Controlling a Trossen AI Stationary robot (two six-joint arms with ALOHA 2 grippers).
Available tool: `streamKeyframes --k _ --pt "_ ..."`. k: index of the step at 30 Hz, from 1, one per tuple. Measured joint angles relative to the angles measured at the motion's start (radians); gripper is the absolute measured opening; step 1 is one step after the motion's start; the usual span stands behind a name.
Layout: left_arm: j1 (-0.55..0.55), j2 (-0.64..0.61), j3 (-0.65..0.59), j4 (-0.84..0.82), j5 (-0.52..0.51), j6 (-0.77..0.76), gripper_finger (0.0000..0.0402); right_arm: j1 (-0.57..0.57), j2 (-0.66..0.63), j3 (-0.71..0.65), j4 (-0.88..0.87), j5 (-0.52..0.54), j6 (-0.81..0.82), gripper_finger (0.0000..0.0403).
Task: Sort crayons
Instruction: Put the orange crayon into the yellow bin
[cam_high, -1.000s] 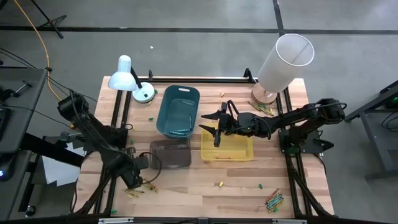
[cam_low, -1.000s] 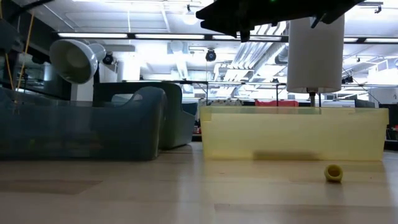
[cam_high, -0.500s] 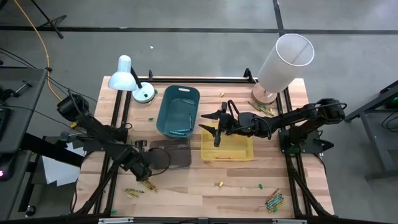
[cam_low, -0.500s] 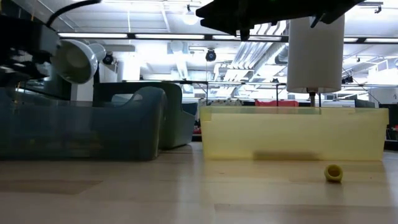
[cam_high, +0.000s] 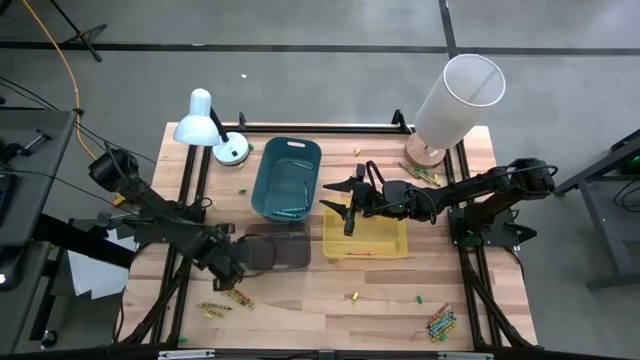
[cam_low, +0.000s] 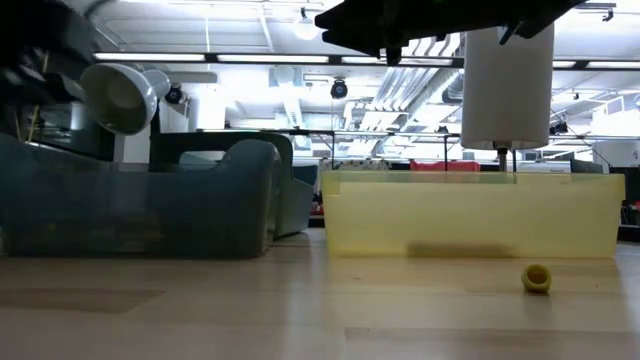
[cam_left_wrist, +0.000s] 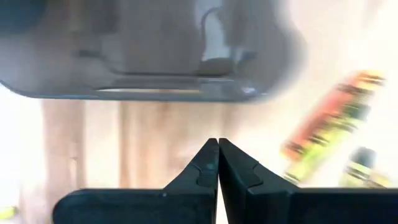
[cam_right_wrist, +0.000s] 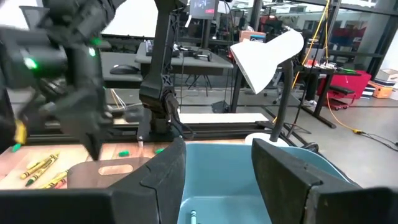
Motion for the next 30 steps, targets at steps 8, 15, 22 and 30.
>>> streamKeyframes --k 8,15,22,30 --pt "-0.213 -0.014 0.019 0.291 -0.053 -0.017 0.0000 0.000 0.000 0.000 0.000 0.000 0.000 0.0178" --pt "-0.256 0.072 0.016 0.259 -0.122 -0.019 0.0013 0.000 0.000 0.000 0.000 0.000 0.009 0.0178" --pt "-0.254 0.181 0.016 0.267 -0.111 0.083 0.0080 0.000 0.000 0.000 0.001 0.000 0.003 0.0178" --pt "-0.261 0.296 0.016 0.320 -0.110 0.214 0.0126 0.000 0.000 0.000 0.000 0.000 0.001 0.0178"
